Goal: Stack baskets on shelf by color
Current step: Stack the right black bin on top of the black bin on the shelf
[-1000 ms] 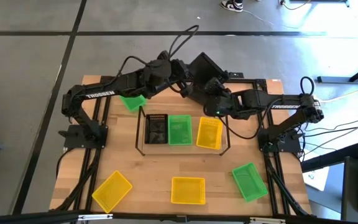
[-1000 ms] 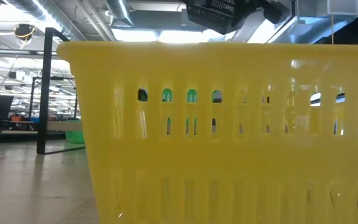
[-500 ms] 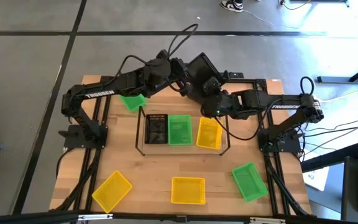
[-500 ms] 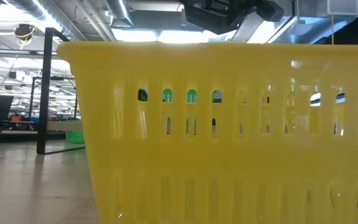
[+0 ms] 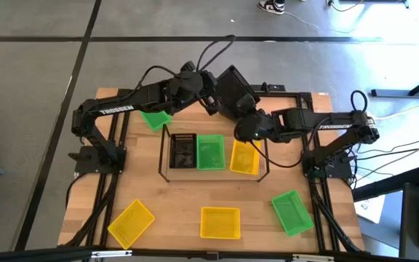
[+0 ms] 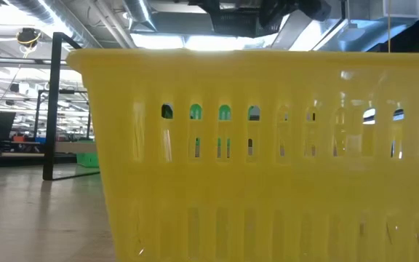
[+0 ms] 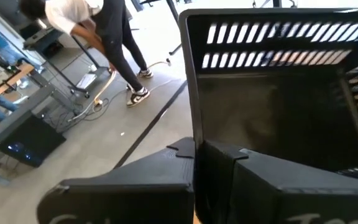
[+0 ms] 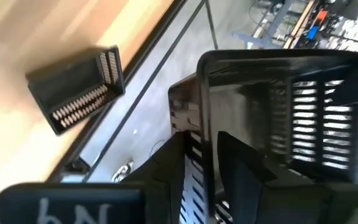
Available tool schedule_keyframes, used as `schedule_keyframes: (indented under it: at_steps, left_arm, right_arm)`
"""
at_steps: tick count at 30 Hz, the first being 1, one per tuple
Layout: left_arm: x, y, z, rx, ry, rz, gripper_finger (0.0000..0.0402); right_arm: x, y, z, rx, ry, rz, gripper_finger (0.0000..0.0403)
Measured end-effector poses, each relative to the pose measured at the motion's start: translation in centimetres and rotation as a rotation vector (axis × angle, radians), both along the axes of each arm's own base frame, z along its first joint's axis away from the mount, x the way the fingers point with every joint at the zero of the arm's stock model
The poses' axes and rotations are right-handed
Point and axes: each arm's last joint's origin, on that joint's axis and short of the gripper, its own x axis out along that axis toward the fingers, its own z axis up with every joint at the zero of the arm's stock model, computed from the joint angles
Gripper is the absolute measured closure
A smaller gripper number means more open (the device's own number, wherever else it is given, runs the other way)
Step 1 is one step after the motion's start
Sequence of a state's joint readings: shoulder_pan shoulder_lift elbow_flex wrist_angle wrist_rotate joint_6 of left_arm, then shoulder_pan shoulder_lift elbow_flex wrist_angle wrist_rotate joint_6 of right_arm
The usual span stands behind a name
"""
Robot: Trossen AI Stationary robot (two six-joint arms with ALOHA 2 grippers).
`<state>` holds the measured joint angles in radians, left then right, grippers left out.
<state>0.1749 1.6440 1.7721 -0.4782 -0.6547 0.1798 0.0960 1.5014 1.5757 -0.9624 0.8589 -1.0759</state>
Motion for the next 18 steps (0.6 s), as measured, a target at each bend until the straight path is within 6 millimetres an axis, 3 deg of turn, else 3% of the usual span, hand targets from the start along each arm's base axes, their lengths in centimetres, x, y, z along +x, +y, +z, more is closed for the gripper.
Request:
schedule_keyframes:
  at_steps: [9, 18]
  left_arm:
    - [-0.3, 0.0, 0.3, -0.009, -0.02, 0.005, 0.0401]
    - [-1.4, -0.9, 1.3, -0.003, -0.031, -0.008, 0.0401]
  right_arm:
    - [-0.4, 1.6, 0.5, 0.055, -0.12, -0.019, 0.0309]
    - [-1.3, 2.3, 1.4, -0.018, -0.242, -0.128, 0.0309]
